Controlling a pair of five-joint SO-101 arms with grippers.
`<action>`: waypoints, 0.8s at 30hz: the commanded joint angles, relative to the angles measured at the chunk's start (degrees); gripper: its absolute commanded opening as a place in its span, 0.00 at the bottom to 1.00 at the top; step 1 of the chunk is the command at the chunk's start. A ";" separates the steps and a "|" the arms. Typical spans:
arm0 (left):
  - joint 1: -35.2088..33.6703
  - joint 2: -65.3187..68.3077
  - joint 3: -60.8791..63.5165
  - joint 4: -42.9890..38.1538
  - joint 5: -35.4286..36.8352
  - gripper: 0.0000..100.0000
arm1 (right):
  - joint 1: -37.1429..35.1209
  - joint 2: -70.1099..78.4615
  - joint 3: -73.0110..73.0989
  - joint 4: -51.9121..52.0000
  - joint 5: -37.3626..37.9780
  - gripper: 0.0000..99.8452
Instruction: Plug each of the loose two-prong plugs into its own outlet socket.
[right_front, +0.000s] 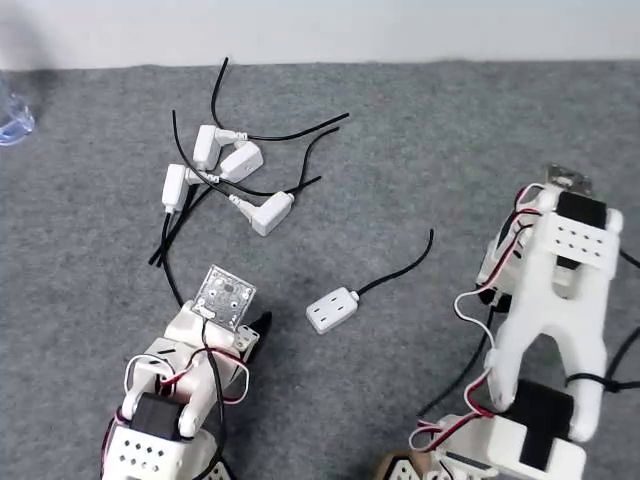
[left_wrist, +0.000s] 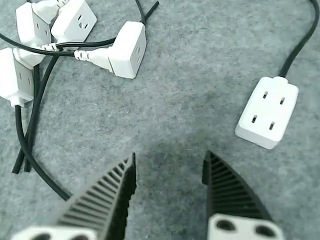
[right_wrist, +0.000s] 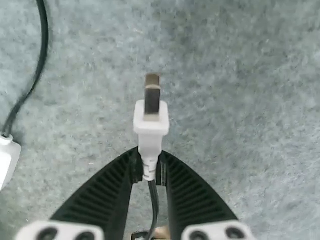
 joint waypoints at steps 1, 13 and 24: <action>0.35 -0.53 -0.31 -1.67 0.26 0.21 | 0.31 -2.51 -0.70 -0.13 4.84 0.01; 0.35 -0.53 -0.22 -1.76 0.18 0.21 | -13.14 -2.77 -0.44 1.10 69.45 0.01; 0.35 -0.53 -0.13 -2.90 0.18 0.21 | -24.92 -2.33 11.52 0.40 90.20 0.01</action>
